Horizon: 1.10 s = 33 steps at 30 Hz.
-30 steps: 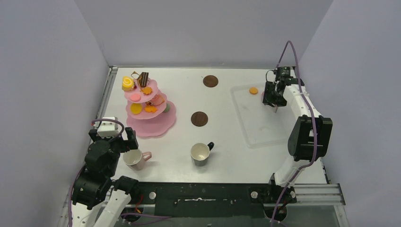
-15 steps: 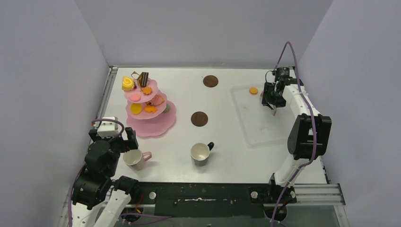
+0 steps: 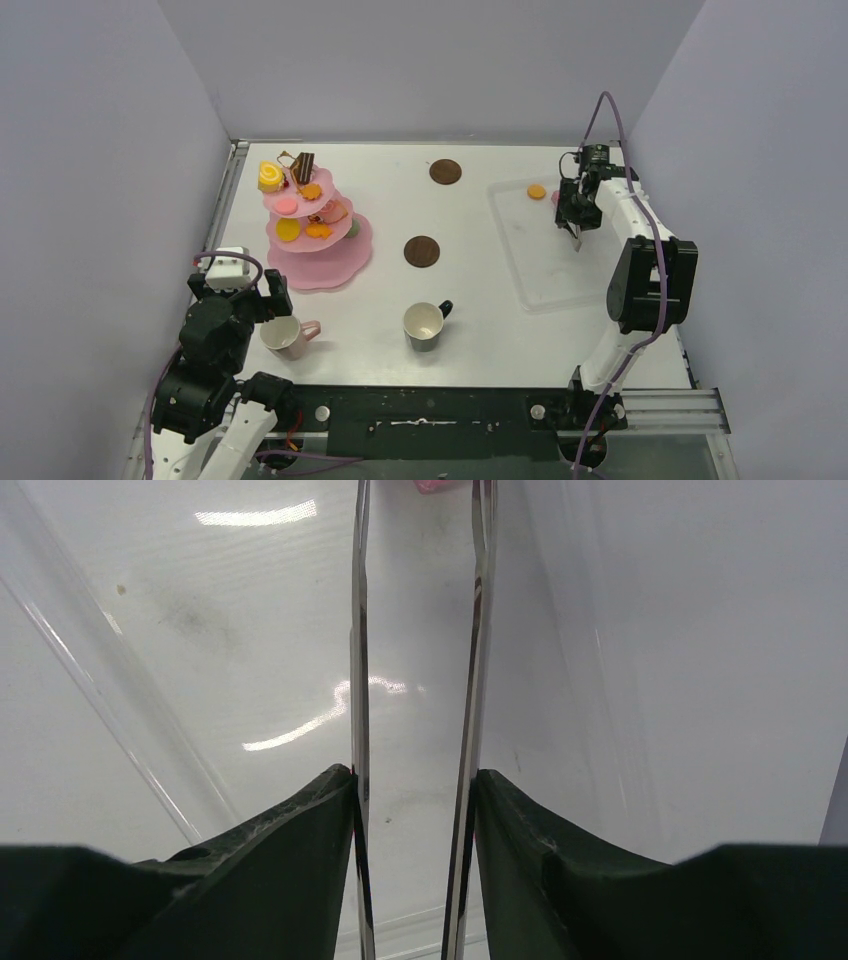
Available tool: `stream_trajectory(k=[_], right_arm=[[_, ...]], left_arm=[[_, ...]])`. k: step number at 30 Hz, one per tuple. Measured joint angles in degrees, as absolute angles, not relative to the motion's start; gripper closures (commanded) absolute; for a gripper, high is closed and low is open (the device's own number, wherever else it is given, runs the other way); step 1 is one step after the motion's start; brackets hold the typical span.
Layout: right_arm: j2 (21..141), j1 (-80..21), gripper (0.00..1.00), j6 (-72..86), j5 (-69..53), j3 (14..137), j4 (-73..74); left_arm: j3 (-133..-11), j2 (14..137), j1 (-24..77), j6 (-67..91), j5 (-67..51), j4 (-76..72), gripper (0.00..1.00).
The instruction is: Serve the afternoon tea
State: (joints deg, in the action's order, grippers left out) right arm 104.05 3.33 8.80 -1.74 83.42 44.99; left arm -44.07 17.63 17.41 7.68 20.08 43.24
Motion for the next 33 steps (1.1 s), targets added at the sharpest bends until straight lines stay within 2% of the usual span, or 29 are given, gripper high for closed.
stream_trajectory(k=[12,26,33], right_arm=[[103.92,2.28,0.67,9.69,0.89,83.42,45.56],[96.71,-4.23,0.69,11.38,2.57,83.42,48.36],[92.09,-8.58,0.69,12.73,-1.32,83.57,48.71]], left_arm=[[-44.07,15.94,17.69,7.70,20.10,43.27,0.12],[-44.07,15.94,17.91,7.70,20.12,43.27,0.12],[-44.07,15.97,17.91,7.70,20.10,43.29,0.12]])
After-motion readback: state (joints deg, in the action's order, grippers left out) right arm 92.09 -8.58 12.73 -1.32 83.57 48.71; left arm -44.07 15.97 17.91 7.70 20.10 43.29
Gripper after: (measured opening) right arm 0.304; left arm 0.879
